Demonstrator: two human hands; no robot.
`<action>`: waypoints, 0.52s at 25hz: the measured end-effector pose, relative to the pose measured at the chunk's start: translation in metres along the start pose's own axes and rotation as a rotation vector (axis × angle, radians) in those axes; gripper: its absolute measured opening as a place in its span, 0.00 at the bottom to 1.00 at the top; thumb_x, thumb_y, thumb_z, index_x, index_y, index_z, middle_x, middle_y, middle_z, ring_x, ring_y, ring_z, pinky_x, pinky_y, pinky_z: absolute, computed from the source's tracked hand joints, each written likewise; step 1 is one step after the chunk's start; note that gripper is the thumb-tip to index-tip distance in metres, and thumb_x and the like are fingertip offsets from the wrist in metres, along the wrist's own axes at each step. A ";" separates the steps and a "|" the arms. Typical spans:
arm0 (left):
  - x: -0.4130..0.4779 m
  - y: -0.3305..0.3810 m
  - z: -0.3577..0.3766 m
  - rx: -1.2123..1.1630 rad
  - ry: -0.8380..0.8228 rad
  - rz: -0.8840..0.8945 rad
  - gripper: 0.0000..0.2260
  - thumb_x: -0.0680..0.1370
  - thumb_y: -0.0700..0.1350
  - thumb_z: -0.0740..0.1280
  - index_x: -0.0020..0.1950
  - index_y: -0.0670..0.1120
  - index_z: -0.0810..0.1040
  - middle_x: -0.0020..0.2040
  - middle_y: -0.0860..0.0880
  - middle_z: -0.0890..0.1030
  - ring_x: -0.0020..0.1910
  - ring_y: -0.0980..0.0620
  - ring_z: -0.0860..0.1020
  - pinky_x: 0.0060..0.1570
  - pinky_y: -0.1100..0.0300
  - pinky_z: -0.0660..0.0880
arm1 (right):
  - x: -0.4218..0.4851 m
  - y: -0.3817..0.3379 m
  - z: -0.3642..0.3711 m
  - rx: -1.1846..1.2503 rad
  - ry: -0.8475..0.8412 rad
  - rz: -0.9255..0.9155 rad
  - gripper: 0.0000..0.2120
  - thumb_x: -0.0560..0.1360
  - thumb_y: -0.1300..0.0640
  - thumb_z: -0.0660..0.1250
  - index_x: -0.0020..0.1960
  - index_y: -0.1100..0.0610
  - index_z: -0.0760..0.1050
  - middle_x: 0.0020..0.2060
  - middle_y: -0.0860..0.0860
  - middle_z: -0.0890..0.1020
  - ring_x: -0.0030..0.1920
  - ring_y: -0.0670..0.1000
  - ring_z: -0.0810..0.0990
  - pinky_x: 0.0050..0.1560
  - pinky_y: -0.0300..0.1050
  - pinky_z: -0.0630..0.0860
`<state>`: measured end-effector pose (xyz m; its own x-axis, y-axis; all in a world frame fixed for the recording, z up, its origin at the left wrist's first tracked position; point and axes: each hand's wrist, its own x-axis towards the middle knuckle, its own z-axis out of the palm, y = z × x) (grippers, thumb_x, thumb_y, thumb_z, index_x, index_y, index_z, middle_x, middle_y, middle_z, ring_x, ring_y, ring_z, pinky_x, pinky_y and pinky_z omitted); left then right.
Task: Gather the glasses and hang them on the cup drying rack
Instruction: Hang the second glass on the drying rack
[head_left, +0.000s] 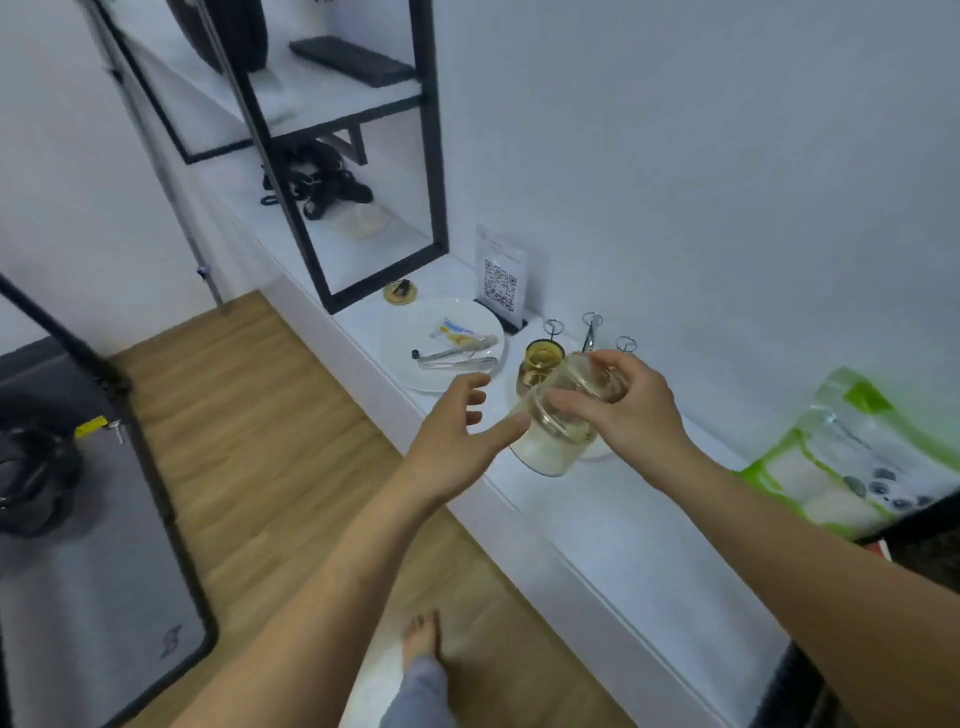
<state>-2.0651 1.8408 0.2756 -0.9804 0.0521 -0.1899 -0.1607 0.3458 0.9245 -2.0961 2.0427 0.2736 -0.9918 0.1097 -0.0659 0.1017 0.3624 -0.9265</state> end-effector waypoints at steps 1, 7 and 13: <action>0.030 0.001 0.008 0.002 -0.039 0.009 0.26 0.71 0.60 0.72 0.66 0.56 0.69 0.59 0.56 0.74 0.57 0.57 0.75 0.51 0.63 0.74 | 0.015 0.008 -0.010 -0.041 0.060 0.012 0.31 0.53 0.35 0.78 0.53 0.41 0.77 0.49 0.39 0.82 0.48 0.37 0.79 0.43 0.34 0.73; 0.190 0.012 0.055 0.022 -0.228 0.050 0.16 0.73 0.49 0.70 0.59 0.54 0.72 0.52 0.54 0.77 0.48 0.59 0.76 0.42 0.64 0.75 | 0.088 0.034 -0.044 -0.281 0.362 0.114 0.34 0.53 0.35 0.76 0.56 0.43 0.74 0.47 0.39 0.81 0.48 0.42 0.80 0.46 0.37 0.74; 0.278 0.016 0.089 0.182 -0.431 0.155 0.15 0.73 0.52 0.69 0.59 0.53 0.74 0.55 0.55 0.77 0.47 0.64 0.75 0.42 0.68 0.68 | 0.124 0.061 -0.035 -0.434 0.460 0.233 0.34 0.55 0.35 0.76 0.57 0.44 0.71 0.48 0.39 0.79 0.49 0.46 0.78 0.49 0.44 0.75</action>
<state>-2.3306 1.9443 0.2084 -0.8489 0.4854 -0.2093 0.0437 0.4590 0.8874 -2.2101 2.1110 0.2223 -0.8159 0.5782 0.0077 0.4259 0.6100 -0.6682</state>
